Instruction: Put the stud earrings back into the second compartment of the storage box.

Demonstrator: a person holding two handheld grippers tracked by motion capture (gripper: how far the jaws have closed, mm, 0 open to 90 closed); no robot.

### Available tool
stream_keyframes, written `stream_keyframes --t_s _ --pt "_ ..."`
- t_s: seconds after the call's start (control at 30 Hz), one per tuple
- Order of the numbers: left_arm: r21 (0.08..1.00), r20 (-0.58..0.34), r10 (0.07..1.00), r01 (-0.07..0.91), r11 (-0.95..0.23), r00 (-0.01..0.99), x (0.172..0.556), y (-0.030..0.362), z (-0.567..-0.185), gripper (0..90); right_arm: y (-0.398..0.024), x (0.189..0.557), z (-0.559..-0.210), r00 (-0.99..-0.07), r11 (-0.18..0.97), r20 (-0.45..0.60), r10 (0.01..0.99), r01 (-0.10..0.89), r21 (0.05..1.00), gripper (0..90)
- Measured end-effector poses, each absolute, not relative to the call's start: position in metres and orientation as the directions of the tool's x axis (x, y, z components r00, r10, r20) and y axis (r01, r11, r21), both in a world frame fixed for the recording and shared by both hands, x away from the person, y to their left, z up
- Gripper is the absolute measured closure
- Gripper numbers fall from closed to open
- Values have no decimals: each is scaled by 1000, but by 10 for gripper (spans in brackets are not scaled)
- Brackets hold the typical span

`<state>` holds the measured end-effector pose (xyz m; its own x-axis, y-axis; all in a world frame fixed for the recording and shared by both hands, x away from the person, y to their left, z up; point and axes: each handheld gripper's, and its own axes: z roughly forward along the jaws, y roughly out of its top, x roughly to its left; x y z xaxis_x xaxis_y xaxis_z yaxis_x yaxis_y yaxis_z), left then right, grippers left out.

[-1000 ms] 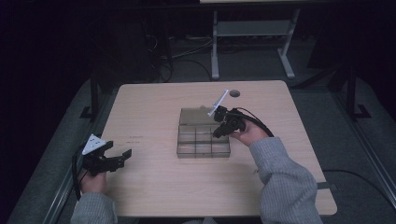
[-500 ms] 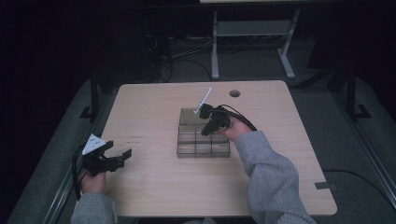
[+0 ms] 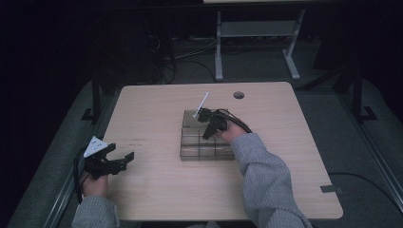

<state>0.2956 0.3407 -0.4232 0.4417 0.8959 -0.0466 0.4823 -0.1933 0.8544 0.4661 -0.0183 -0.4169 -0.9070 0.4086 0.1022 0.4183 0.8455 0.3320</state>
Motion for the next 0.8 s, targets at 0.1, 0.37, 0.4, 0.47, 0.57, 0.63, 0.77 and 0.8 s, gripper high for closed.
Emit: stream_keyframes --t_s 0.1,0.37,0.4,0.47,0.57,0.63,0.77,0.8 --pt "852 -49 896 486 -193 441 296 341 -423 137 -17 469 -422 -904 846 102 416 426 322 864" --pt "852 -50 892 486 -196 448 296 340 -423 137 -15 471 -429 -898 845 117 423 438 307 864" --pt "851 -51 892 487 -197 450 296 340 -423 137 -15 472 -430 -898 845 117 424 438 305 863" --pt "850 -49 891 488 -199 450 296 340 -423 137 -14 472 -431 -896 844 120 428 443 302 862" --pt "849 -50 891 489 -200 451 296 340 -423 137 -15 472 -432 -894 841 123 431 447 304 860" --pt "849 -50 891 489 -200 451 296 340 -423 137 -15 472 -432 -894 839 125 431 448 308 857" --pt "848 -50 891 491 -200 450 296 340 -423 137 -15 472 -431 -895 839 118 430 445 313 821" --pt "847 -48 891 491 -203 452 296 340 -423 137 -15 472 -430 -895 838 118 431 445 315 810"
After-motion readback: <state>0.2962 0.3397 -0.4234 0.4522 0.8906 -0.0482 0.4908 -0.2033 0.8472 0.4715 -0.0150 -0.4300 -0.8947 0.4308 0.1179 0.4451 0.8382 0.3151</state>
